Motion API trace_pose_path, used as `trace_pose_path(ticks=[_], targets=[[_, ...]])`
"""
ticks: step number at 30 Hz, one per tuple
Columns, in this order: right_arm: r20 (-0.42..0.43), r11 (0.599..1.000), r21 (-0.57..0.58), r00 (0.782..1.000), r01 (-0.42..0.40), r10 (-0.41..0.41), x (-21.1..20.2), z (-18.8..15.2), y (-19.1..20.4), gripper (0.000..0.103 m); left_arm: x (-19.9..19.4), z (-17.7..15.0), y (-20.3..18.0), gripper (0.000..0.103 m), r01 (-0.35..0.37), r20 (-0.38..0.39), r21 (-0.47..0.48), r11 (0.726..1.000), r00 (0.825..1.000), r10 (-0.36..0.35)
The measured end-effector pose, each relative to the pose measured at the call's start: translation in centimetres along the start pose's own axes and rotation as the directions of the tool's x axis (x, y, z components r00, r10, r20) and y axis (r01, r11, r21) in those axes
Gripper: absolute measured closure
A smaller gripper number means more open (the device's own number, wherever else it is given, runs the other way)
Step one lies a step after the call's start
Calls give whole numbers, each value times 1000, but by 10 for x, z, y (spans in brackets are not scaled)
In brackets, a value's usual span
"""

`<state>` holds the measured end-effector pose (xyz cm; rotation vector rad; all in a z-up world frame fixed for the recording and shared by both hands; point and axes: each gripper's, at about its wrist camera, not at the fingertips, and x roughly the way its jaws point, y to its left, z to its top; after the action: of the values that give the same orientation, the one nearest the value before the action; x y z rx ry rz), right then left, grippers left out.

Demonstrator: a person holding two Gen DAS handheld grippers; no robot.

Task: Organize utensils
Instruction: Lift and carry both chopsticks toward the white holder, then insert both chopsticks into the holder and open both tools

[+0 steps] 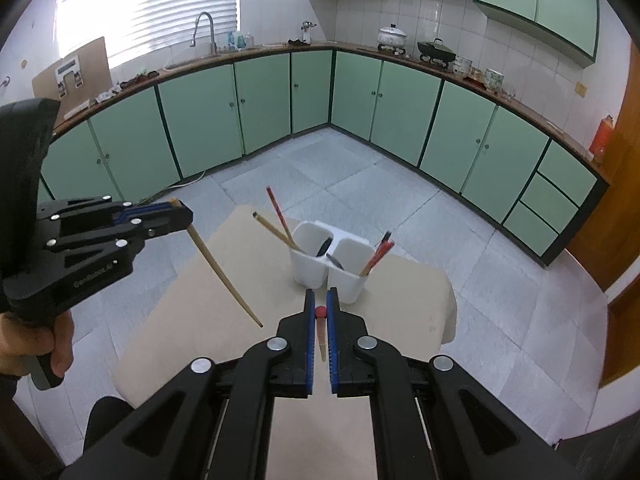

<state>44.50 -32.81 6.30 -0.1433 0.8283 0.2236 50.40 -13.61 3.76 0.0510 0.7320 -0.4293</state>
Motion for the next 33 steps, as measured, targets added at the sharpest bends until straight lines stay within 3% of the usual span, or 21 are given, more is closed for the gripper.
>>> trace_pose_path(ticks=[15,25,33], targets=[[37,999,32,999,12,-13,17,67,-7,98,9,64,15,97,-20,87,-40,999,996,23],[48,998,50,998,44,-46,49,104,-23,98,47,91,27,97,-37,136,-58,998,990,44],[4,995,91,999,44,-45,111,108,-44,98,101,95,35,97,-61,129,-49,997,989,67]])
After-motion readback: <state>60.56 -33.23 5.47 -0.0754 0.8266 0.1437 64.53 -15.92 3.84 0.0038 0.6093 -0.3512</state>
